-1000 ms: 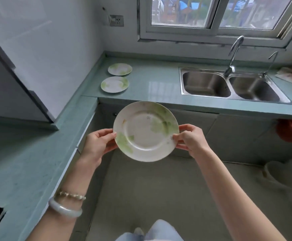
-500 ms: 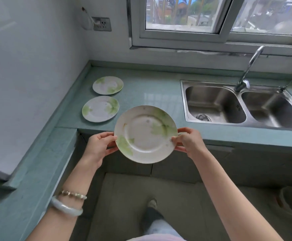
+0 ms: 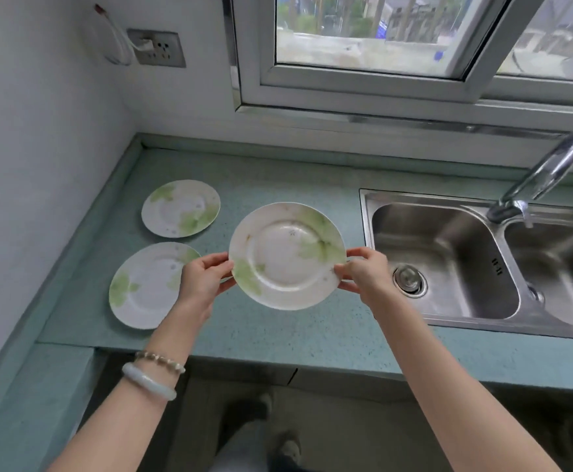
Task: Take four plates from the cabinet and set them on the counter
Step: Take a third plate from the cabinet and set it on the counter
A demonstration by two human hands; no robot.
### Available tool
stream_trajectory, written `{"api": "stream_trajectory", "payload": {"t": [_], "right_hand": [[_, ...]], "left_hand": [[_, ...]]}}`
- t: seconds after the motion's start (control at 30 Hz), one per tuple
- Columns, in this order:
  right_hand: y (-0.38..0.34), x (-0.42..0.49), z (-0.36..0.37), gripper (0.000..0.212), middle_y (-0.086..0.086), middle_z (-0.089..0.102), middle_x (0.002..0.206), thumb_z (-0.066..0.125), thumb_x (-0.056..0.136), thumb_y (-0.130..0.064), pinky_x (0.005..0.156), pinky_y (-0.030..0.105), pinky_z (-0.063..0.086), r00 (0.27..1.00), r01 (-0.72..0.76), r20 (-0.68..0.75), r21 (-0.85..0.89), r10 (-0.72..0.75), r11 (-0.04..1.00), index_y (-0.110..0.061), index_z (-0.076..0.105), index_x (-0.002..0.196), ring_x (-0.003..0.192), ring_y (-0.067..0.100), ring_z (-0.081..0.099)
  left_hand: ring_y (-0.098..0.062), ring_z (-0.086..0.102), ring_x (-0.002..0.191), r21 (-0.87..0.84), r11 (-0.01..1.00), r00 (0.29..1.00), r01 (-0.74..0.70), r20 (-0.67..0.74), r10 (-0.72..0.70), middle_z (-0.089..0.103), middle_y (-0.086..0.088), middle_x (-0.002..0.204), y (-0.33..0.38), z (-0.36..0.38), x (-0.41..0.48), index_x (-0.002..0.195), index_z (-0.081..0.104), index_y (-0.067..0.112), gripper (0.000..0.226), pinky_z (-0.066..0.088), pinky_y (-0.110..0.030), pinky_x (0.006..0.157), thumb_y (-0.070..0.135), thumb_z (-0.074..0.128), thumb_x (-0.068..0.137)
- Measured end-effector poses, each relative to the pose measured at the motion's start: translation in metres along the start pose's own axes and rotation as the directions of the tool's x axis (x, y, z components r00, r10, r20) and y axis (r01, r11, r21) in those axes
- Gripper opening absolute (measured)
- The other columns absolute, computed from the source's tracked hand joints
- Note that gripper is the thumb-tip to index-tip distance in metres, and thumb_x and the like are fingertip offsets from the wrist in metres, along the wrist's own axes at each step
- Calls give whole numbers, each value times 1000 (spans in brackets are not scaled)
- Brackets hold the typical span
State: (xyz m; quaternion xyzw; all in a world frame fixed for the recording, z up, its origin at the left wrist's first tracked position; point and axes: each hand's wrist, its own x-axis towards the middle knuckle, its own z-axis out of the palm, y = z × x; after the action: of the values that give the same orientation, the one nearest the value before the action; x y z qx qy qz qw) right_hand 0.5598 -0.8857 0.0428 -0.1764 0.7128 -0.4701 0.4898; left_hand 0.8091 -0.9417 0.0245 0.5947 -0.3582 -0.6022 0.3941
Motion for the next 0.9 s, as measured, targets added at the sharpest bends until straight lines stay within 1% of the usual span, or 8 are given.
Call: {"api": "stream_trajectory", "payload": {"t": [0.1,0.2,0.27,0.4,0.53,0.67,0.77,0.9], "right_hand": [[-12,44,19,29,18,64,97,61,77,17,47,27,57,999,-20,-34,-15,19,1000,-3,58,99,80,29,66],[-19,89,42,31,22,64,105,61,77,16,60,36,59,994,-56,-96,-35,52,998,-4,58,99,92,35,66],[-21,118,56,33,22,64,107,61,77,16,66,40,58,988,-89,-129,-53,81,995,-4,59,103,93,36,66],[-21,171,78,31,19,63,103,63,77,14,60,36,57,977,-138,-179,-128,114,982,-6,61,100,88,33,66],[-17,207,92,27,15,62,100,65,77,10,62,36,58,967,-183,-218,-217,135,959,-11,60,95,86,30,64],[-11,226,99,27,14,65,101,66,76,6,76,45,59,959,-220,-237,-279,155,935,-13,61,95,92,31,65],[-9,234,102,29,15,66,103,65,75,7,73,42,60,954,-241,-245,-288,172,927,-11,64,99,93,31,65],[-7,239,101,30,15,66,103,65,75,8,71,39,60,954,-245,-246,-303,172,921,-10,65,99,93,31,65]], "left_hand": [[-20,66,82,-2,1000,1000,22,-16,-22,66,-16,102,6,13,51,113,60,-5,25,54,-24,65,-2,61,88],[-20,64,82,2,998,998,64,-16,-64,64,-16,104,10,22,102,117,57,-7,29,53,-25,66,-2,59,89],[-18,64,79,6,995,994,102,-27,-102,63,-16,104,9,26,134,118,56,-6,30,52,-24,63,-2,59,89],[-25,65,88,9,985,982,172,-79,-171,65,-19,108,-3,35,185,119,58,-6,33,54,-24,60,-4,62,86],[-16,65,79,-11,973,965,231,-127,-231,66,-13,100,-16,43,215,111,62,-3,27,53,-17,51,-7,62,84],[-13,65,79,-3,964,956,264,-134,-262,67,-9,96,-24,45,234,111,62,-1,27,54,-18,56,-7,61,85],[-11,65,78,5,964,956,267,-129,-264,66,-2,87,-26,46,241,111,62,0,27,55,-18,58,-8,58,85],[-12,66,80,18,963,957,268,-120,-264,66,-2,88,-31,48,244,113,61,-2,29,55,-21,65,-8,58,86]]}}
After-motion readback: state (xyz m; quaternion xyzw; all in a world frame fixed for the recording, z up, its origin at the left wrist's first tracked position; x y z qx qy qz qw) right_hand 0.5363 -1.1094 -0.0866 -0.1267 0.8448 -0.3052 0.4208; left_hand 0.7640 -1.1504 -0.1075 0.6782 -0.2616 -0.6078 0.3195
